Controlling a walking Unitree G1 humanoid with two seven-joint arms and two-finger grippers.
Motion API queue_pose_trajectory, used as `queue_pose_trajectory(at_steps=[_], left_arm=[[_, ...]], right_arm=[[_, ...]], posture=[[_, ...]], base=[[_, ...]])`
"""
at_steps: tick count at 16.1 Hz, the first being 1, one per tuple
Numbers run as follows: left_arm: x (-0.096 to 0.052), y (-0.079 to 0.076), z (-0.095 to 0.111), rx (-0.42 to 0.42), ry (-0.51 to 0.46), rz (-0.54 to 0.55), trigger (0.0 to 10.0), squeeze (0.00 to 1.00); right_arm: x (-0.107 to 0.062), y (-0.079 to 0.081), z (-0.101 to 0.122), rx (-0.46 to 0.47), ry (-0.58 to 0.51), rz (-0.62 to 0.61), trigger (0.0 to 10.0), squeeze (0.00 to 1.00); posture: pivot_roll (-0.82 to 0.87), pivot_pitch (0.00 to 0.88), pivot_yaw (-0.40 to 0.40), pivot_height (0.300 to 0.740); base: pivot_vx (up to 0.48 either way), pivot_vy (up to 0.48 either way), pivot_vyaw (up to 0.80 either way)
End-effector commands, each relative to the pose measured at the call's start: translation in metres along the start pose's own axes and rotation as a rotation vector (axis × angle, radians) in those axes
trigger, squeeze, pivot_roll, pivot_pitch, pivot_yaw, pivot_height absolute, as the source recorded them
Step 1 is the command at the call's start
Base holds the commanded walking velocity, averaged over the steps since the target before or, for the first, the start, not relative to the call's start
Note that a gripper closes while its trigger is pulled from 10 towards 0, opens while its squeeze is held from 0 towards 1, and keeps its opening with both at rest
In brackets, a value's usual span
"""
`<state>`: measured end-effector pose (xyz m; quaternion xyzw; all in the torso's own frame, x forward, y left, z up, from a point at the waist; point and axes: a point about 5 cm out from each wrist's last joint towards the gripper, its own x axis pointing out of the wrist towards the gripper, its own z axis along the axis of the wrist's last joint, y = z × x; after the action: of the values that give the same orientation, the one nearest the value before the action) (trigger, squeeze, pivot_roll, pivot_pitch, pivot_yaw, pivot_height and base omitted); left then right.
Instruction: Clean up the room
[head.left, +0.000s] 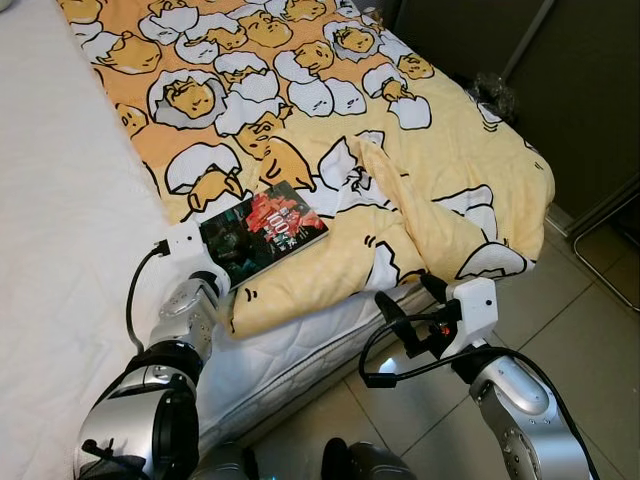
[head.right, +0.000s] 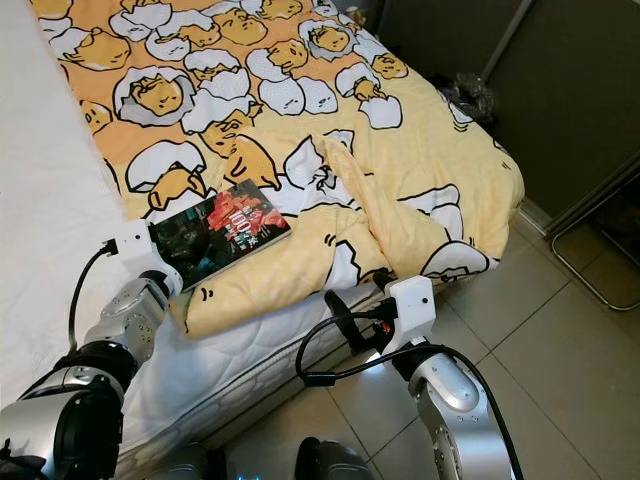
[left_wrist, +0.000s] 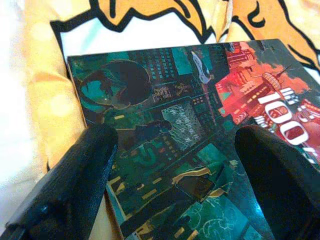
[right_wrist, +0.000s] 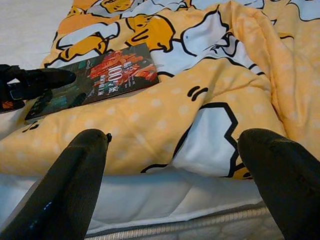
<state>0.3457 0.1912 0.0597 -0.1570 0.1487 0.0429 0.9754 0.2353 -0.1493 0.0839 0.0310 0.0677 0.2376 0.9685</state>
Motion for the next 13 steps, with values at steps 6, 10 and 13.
queue_pose_trajectory(at_steps=[6,10,13], left_arm=[[-0.003,-0.001,-0.009,0.139,0.012,0.017,10.0,0.0],[-0.006,-0.003,-0.03,-0.082,0.127,0.003,0.0,0.0],[-0.009,-0.007,-0.042,-0.277,0.162,-0.037,0.0,0.0]], right_arm=[[-0.001,-0.001,0.0,-0.003,0.003,-0.005,10.0,0.0],[-0.001,-0.002,-0.001,-0.003,0.004,-0.008,10.0,0.0],[0.0,-0.002,-0.002,0.001,0.005,-0.011,10.0,0.0]], posture=[[-0.14,0.136,-0.107,0.74],[-0.14,0.113,-0.1,0.74],[-0.14,0.11,-0.098,0.74]], base=[[0.0,0.0,0.0],[0.0,0.0,0.0],[0.0,0.0,0.0]])
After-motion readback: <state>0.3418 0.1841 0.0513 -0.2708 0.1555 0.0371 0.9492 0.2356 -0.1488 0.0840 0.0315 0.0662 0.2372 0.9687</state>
